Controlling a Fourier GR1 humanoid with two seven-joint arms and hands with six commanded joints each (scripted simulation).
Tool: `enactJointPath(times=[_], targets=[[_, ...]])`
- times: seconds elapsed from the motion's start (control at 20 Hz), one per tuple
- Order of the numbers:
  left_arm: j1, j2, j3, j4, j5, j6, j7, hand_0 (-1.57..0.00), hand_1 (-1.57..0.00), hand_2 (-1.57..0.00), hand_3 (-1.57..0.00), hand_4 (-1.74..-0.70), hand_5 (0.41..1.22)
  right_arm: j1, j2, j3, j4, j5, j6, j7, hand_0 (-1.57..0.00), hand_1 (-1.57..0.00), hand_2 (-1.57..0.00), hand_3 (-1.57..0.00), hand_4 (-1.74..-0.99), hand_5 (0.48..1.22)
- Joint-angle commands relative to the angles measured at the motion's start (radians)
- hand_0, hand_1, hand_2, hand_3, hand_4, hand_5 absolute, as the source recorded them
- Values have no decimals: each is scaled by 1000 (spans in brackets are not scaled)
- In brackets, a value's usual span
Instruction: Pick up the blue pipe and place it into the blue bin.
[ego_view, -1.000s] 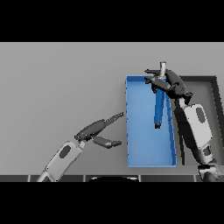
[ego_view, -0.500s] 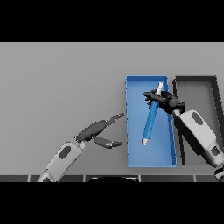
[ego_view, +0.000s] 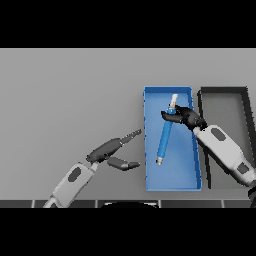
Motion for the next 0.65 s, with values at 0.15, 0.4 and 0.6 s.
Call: enactJointPath(times=[0.15, 0.4, 0.6], targets=[[-1, 4, 8, 21, 1, -4, -18, 1, 1, 1, 1, -914, 460, 15, -1, 1, -3, 11, -20, -28, -28, -25, -24, -19, -1120, 702], [-15, -14, 7, 23, 7, -1, -5, 1, 1, 1, 1, -920, 464, 12, -12, 0, -11, 9, -6, -24, -9, -8, -7, -6, -1129, 672], [-13, 3, 16, 17, 18, -12, -15, 1, 1, 1, 1, -920, 468, 13, -1, -4, 10, 4, 12, -43, -9, -8, -7, -6, -1129, 677]])
